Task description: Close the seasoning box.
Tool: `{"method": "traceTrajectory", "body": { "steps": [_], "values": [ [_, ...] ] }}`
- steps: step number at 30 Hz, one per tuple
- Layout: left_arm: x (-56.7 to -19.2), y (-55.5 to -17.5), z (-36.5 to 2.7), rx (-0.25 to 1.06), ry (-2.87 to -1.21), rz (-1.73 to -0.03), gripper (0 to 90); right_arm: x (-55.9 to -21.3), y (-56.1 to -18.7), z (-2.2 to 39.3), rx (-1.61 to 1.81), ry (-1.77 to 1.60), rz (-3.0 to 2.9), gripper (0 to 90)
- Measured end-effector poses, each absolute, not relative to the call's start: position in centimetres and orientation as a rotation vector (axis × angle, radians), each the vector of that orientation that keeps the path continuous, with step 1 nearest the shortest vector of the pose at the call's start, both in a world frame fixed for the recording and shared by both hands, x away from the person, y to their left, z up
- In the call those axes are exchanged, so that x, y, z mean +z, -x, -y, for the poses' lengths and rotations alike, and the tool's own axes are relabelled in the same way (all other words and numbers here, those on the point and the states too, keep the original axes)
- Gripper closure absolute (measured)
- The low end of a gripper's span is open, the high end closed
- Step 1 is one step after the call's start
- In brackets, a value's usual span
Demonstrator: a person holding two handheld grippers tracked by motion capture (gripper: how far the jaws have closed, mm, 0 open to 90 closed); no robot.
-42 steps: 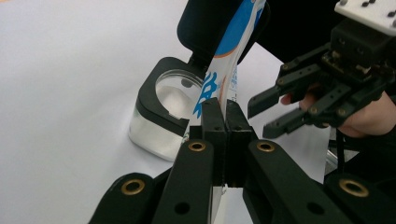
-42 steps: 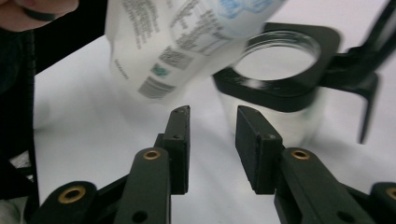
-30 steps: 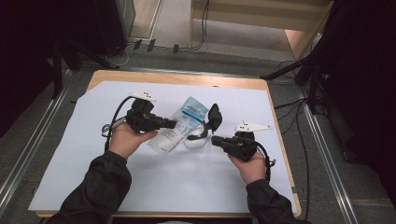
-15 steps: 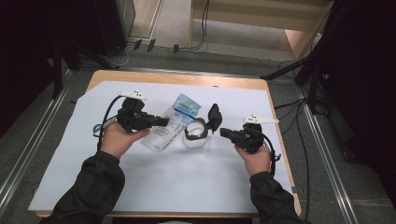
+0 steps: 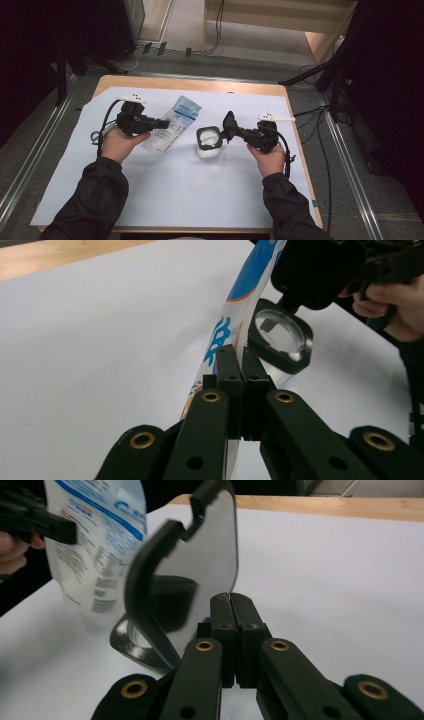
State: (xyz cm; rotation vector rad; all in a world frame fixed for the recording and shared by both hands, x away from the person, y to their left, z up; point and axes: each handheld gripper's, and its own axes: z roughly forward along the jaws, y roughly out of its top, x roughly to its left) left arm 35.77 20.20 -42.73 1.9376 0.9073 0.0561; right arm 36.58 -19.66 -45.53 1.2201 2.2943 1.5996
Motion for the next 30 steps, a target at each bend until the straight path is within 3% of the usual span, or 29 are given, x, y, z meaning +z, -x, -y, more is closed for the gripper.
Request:
{"method": "traceTrajectory", "body": {
  "steps": [30],
  "values": [
    [-44.3, -32.2, -24.8, 0.105, -1.923, -0.936, 90.0, -44.5, -36.3, 17.0, 1.637, -1.102, -2.351, 90.0]
  ]
}}
